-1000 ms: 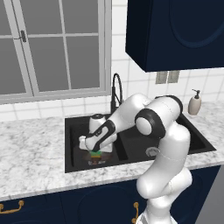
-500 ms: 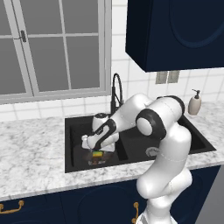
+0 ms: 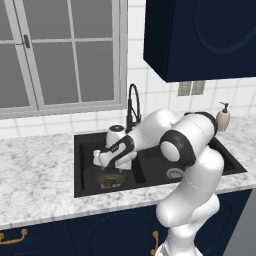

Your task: Pick the pan and sponge and place them into the sink. Then turn on the water.

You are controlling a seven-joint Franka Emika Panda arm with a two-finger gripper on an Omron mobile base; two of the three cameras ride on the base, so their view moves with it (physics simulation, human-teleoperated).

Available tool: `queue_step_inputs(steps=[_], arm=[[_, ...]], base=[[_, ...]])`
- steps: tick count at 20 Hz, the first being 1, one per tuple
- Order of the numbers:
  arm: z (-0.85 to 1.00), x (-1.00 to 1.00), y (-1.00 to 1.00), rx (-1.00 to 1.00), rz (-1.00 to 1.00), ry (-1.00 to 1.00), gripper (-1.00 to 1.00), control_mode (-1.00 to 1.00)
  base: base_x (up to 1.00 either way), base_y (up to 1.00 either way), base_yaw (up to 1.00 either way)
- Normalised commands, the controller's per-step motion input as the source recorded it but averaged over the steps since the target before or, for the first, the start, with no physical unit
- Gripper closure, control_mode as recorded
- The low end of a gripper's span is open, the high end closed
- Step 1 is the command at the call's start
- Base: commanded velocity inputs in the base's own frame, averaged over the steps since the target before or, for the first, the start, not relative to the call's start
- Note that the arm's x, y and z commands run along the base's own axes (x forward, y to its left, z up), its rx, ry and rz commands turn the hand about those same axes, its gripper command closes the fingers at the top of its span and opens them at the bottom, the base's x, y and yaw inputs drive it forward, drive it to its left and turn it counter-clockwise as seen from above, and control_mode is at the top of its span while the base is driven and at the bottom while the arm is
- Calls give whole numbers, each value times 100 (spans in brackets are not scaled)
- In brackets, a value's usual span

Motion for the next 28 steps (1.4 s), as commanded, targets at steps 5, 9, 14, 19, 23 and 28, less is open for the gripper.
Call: queue_step_inputs(steps=[5,9,14,19,23,28], arm=[[89,-28,-19,2,-1,-14,-100,-100],[83,-26,-28,0,-4,-10,-100,-100],[85,-45,-57,0,0,-11,-100,-100],[93,-63,-82,4,1,-13,-100,-100],[64,-52,-82,6,0,-5,-100,-100],[38,-25,-96,18,0,0,-100,-100]], base=[[0,0,0],[0,0,0],[0,0,0],[0,0,0],[0,0,0],[0,0,0]])
